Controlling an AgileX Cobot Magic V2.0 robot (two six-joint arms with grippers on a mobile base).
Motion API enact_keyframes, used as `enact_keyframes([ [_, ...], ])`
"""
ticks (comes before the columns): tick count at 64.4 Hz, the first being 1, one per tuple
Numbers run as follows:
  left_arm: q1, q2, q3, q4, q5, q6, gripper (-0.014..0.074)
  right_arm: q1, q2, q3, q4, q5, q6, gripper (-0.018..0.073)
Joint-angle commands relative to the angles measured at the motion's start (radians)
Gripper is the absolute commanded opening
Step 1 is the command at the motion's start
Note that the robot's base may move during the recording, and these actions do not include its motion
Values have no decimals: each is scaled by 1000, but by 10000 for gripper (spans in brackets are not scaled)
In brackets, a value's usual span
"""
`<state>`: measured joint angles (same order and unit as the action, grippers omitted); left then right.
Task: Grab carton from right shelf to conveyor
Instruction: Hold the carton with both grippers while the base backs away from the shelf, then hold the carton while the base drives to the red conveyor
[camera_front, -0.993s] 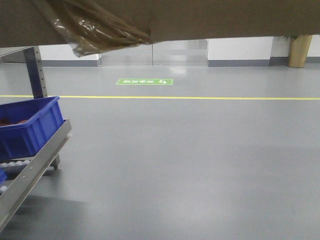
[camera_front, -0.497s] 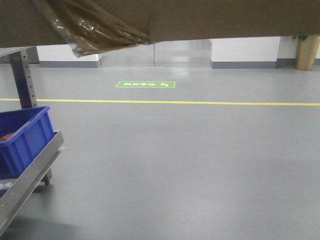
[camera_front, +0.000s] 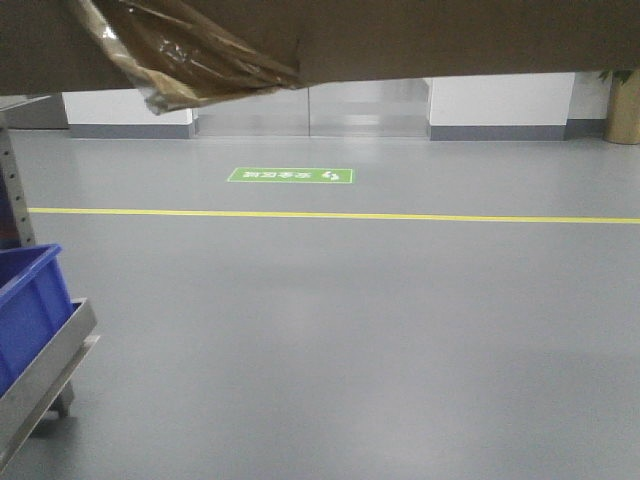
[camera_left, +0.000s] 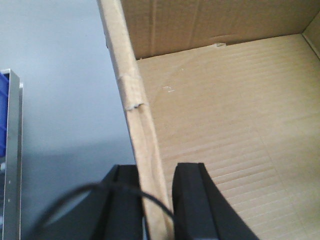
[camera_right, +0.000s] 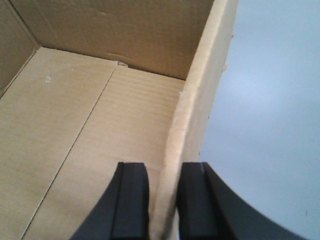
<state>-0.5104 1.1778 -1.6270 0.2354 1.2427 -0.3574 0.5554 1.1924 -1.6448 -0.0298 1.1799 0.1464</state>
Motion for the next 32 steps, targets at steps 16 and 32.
enact_keyframes([
  [16, -7, -9, -11, 7, -39, 14, -16, 6, -15, -8, 30, -60, -39, -69],
  [32, -7, -9, -11, 7, -39, 14, -16, 6, -15, -8, 30, -63, -39, -69],
])
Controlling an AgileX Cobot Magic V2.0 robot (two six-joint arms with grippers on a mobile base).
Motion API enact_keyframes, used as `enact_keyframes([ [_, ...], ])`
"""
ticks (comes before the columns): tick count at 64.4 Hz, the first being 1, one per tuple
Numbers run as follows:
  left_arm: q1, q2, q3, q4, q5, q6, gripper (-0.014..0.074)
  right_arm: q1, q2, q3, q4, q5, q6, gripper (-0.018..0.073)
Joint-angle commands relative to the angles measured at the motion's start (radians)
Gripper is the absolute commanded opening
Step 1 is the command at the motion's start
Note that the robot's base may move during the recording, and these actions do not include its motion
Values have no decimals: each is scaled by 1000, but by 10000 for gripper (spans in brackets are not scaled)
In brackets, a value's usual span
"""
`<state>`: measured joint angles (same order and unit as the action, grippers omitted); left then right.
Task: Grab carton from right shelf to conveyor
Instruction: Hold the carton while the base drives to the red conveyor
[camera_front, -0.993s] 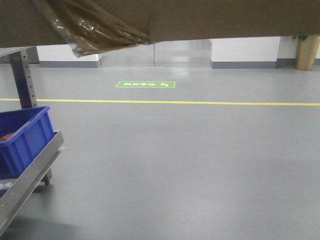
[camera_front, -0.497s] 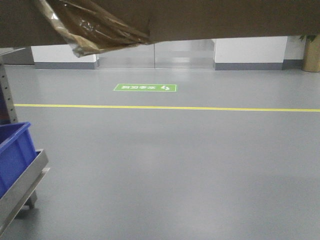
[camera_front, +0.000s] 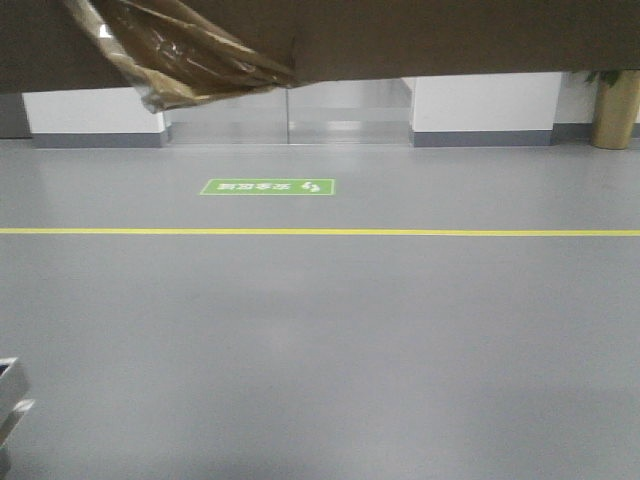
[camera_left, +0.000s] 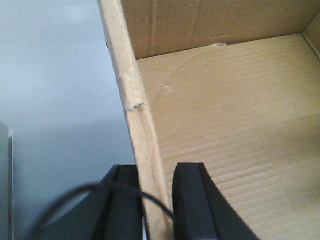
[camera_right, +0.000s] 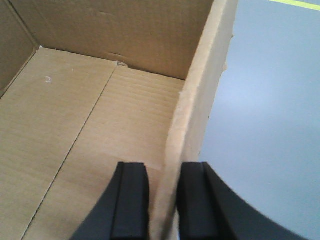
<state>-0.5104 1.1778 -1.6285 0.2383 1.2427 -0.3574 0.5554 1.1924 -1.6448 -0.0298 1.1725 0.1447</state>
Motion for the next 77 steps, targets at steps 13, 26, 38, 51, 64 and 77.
enact_keyframes([
  [13, -7, -9, -9, 5, -39, 14, -16, 6, -15, -8, 30, -60, -37, -69],
  [26, -7, -9, -9, 5, -39, 14, -16, 6, -15, -8, 30, -60, -37, -69],
  [38, -7, -9, -9, 5, -39, 14, -16, 6, -15, -8, 30, -60, -37, -69],
  [51, -7, -9, -9, 9, -39, 14, -16, 6, -15, -8, 30, -60, -37, -69],
  [64, -7, -9, -9, 50, -39, 14, -16, 6, -15, -8, 30, -60, -37, -69],
  [77, -7, -9, -9, 89, -39, 14, -16, 6, -15, -8, 30, -60, -37, -69],
])
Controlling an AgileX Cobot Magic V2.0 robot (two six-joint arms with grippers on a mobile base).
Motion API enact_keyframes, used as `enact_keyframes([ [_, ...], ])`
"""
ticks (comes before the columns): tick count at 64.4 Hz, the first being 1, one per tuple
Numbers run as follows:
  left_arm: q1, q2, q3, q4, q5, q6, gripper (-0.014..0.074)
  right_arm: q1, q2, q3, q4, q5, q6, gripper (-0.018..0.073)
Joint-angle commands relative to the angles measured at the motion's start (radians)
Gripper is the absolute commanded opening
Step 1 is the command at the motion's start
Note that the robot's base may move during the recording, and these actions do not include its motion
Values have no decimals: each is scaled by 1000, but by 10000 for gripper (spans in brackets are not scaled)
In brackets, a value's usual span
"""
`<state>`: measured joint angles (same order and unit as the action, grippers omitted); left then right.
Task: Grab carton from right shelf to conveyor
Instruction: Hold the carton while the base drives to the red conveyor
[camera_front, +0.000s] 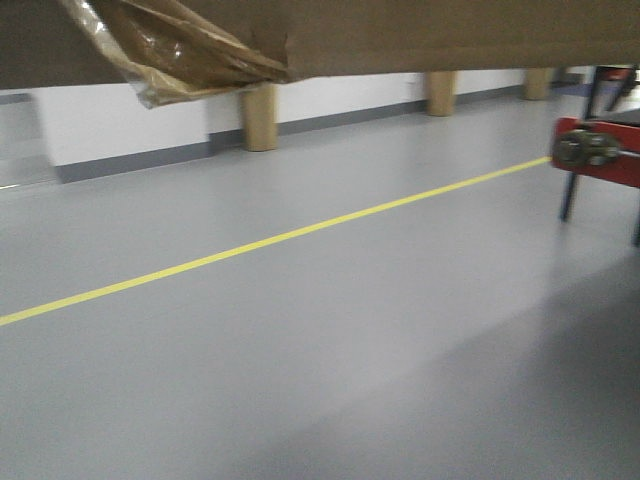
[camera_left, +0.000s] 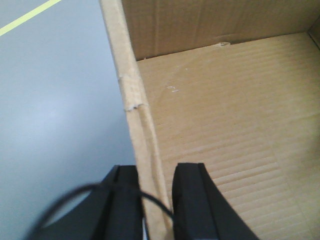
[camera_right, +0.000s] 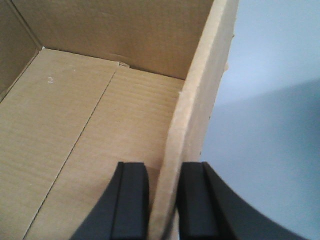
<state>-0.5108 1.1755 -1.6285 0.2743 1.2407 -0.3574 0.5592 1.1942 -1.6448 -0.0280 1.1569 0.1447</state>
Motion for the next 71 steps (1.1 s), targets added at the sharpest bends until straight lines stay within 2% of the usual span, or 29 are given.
enact_keyframes([
  [1, -7, -7, -9, 55, -37, 14, -16, 2, -17, -8, 28, -44, -37, -69],
  [19, -7, -7, -9, 119, -37, 14, -16, 2, -17, -8, 28, -44, -37, -69],
  [58, -7, -7, -9, 121, -37, 14, -16, 2, -17, -8, 28, -44, -37, -69],
  [71, -7, -7, -9, 160, -37, 14, -16, 2, -17, -8, 28, -44, -37, -69],
])
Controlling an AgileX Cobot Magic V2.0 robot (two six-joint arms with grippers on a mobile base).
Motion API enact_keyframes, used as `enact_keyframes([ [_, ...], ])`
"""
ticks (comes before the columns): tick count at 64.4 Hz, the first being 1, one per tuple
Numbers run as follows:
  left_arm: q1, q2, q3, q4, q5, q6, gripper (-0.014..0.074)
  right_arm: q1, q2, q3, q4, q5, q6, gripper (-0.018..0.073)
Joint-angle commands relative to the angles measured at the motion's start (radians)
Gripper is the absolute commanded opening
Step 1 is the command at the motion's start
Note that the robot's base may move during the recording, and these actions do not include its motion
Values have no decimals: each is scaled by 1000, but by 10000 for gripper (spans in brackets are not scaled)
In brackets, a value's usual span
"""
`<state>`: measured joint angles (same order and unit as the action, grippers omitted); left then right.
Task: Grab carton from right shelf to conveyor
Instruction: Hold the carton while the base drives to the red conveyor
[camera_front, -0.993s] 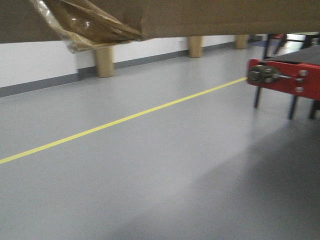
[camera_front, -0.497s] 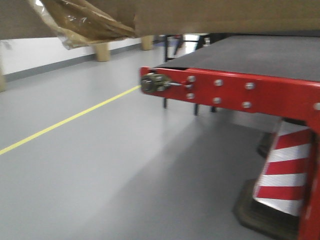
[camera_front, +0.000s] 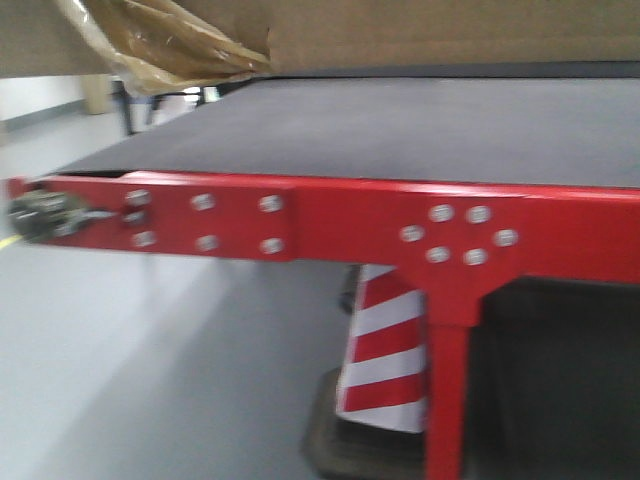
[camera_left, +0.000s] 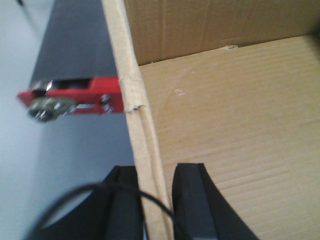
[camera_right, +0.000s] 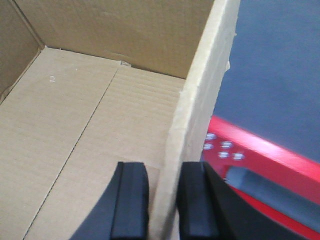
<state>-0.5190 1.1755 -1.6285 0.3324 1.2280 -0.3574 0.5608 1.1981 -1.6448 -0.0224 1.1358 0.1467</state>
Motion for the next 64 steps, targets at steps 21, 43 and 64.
enact_keyframes([
  [21, 2, -7, -9, 149, -25, 14, -16, 1, -21, -8, 22, -23, -39, -69],
  [43, 2, -7, -9, 151, -25, 14, -16, 1, -21, -8, 22, -23, -39, -69],
  [64, 2, -7, -9, 151, -25, 14, -16, 1, -21, -8, 22, -23, -39, -69],
])
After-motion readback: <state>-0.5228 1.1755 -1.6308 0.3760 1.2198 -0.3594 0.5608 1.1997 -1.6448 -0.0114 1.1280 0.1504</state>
